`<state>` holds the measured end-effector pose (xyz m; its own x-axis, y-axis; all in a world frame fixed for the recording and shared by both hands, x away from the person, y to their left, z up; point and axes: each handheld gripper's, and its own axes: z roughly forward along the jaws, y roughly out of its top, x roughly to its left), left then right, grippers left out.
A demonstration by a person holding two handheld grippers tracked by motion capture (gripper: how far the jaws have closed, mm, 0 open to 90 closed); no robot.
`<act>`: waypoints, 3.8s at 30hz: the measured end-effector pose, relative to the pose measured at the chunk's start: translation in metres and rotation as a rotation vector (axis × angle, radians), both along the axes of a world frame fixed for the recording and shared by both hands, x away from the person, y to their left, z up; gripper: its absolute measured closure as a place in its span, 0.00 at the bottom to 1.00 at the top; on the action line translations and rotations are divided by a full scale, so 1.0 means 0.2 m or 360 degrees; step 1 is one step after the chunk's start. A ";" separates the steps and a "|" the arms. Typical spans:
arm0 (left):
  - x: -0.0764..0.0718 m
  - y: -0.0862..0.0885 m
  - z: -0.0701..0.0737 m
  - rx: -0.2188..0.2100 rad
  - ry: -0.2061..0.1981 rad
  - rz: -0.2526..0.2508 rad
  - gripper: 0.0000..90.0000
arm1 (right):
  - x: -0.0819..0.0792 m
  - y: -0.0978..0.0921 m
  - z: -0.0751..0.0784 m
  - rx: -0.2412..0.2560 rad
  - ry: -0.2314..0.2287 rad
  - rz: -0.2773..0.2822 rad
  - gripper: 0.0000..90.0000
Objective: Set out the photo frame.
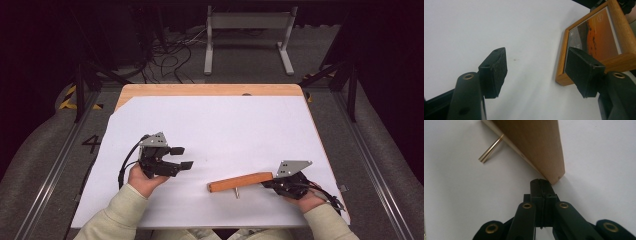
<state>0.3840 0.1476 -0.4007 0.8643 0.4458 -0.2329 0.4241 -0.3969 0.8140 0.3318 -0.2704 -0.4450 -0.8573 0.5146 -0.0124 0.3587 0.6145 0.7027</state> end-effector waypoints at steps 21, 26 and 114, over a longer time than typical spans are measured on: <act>-0.02 0.00 -0.03 0.0065 0.0014 -0.0024 0.37 | 0.35 0.20 -0.03 0.0185 0.0114 -0.0257 1.00; -0.02 -0.02 -0.04 0.0099 0.0034 -0.0031 0.38 | 0.43 0.27 -0.04 0.0209 0.0133 -0.0271 1.00; -0.14 -0.95 -0.24 0.0542 0.0149 -0.0576 0.99 | -0.03 -0.18 0.20 0.0227 -0.0152 -0.0470 0.96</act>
<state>0.3564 -0.0418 -0.4477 0.9600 0.1853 -0.2101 0.2749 -0.7684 0.5780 0.3252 -0.3069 -0.4048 -0.6695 0.7428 0.0043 0.4349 0.3872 0.8130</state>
